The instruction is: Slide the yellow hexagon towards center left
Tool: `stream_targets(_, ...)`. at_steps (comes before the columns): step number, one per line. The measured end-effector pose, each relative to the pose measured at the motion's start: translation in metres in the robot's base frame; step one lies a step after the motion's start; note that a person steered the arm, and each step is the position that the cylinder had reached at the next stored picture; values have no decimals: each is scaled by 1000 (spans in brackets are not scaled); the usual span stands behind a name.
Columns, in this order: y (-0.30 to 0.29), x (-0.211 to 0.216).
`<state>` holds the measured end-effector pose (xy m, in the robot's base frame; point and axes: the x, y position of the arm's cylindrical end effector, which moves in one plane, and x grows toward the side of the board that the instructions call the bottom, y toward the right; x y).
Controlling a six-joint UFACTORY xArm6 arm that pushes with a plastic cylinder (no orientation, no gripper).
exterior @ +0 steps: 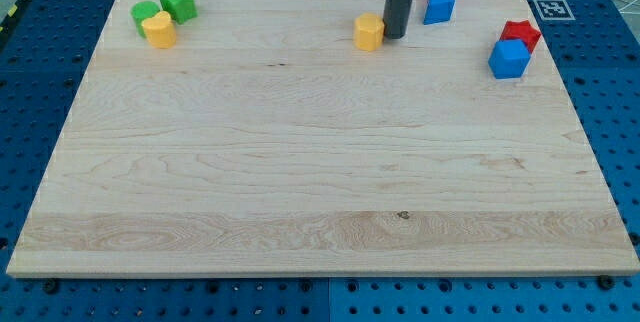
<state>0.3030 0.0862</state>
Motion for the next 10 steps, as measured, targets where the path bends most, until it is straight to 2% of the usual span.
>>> stream_targets(8,-159,0)
stream_targets(9,-143,45)
stream_targets(10,-143,46)
